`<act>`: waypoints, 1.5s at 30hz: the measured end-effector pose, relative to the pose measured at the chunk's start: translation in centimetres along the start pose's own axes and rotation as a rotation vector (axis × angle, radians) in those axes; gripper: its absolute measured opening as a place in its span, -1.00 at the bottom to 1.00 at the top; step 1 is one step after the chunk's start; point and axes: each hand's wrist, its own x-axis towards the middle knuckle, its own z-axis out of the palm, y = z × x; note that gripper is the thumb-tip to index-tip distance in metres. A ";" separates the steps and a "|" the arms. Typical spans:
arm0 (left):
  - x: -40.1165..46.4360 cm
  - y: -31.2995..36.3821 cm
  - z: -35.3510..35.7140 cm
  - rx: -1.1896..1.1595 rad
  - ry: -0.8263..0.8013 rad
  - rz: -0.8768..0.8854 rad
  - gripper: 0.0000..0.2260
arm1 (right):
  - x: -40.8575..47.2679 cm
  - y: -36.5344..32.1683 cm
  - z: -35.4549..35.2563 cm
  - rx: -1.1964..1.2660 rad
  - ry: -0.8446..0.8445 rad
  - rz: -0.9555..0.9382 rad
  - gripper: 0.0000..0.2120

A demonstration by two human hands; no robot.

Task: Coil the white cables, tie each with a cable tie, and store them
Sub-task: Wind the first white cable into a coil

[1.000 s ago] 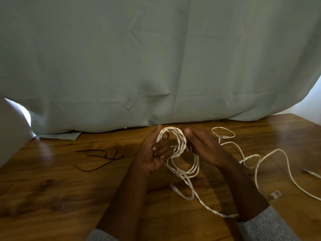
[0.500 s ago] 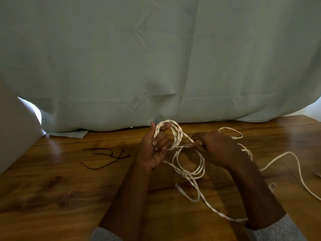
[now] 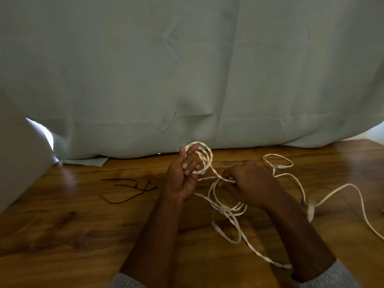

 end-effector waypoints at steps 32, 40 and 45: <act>-1.0 -3.9 1.7 0.986 -0.098 0.218 -0.77 | 0.4 1.1 -0.4 0.363 0.187 -0.217 -0.91; -1.8 -3.7 2.1 0.823 -0.224 0.056 -0.35 | 0.5 3.4 0.3 0.371 0.342 -0.057 -0.51; -2.1 -3.2 1.8 0.599 -0.475 -0.051 -0.56 | 0.3 3.9 0.6 0.664 0.135 -0.024 -0.52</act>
